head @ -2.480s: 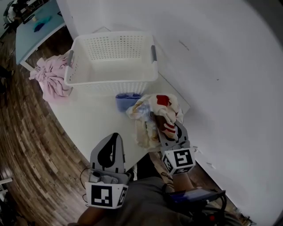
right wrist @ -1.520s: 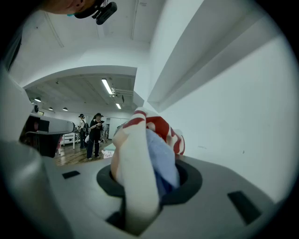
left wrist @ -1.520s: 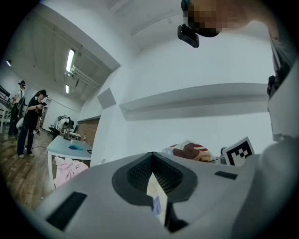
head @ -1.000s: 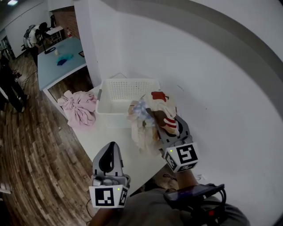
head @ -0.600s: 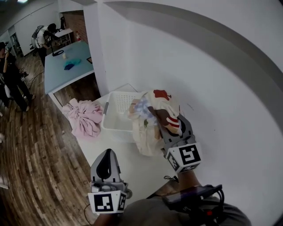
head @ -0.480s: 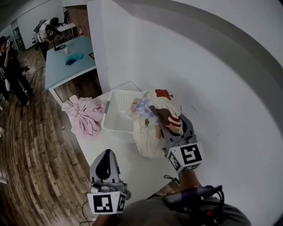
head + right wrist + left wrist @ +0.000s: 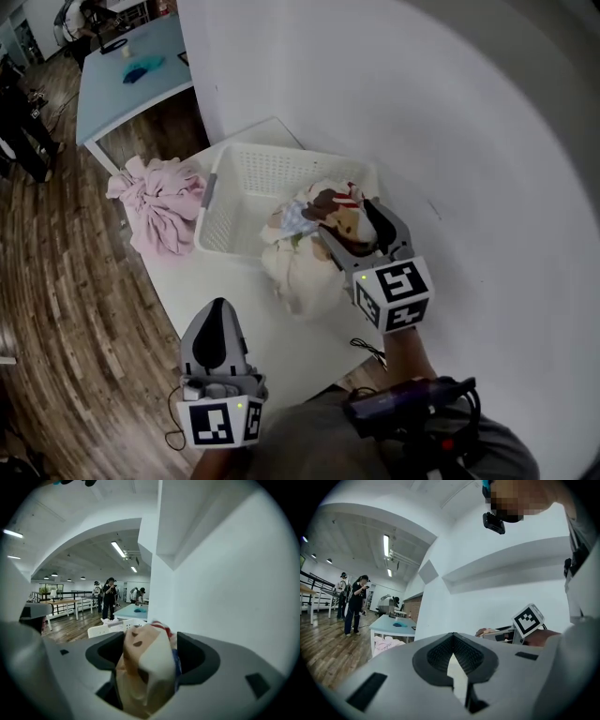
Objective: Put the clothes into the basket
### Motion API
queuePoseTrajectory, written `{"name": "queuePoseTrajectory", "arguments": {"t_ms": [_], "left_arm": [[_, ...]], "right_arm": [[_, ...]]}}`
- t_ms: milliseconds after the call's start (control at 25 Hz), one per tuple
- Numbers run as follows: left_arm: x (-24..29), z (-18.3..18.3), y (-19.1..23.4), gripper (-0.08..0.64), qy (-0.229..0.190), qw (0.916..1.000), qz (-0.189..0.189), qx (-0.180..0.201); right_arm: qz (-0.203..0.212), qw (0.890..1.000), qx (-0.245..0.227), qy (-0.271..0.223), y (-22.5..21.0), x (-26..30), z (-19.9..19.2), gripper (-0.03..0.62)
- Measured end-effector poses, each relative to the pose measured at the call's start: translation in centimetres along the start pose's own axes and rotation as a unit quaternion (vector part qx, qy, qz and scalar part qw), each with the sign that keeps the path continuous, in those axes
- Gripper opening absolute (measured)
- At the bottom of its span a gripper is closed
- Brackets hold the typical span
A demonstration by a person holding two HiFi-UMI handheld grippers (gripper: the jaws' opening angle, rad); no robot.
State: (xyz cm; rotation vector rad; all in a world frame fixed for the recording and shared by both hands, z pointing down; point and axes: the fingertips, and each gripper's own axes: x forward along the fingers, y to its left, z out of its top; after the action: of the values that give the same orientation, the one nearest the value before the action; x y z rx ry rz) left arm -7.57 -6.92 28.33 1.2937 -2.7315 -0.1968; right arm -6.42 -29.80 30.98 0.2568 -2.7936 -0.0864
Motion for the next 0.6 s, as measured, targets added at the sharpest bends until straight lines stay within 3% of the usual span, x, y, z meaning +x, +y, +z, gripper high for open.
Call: {"name": "queuePoseTrajectory", "arguments": {"t_ms": [280,600], "left_arm": [[0.2,-0.5,-0.9,0.008,0.001,0.9999,-0.014,-0.003],[-2.2,0.0,-2.4,0.008,-0.006,0.9992,-0.04,0.006]], "right_arm": [[-0.008,1.0,-0.021,-0.011,-0.1,-1.5,-0.1,0.362],[-0.028,0.999,-0.012,-0.04,1.0,-5.9,-0.5,0.359]]}}
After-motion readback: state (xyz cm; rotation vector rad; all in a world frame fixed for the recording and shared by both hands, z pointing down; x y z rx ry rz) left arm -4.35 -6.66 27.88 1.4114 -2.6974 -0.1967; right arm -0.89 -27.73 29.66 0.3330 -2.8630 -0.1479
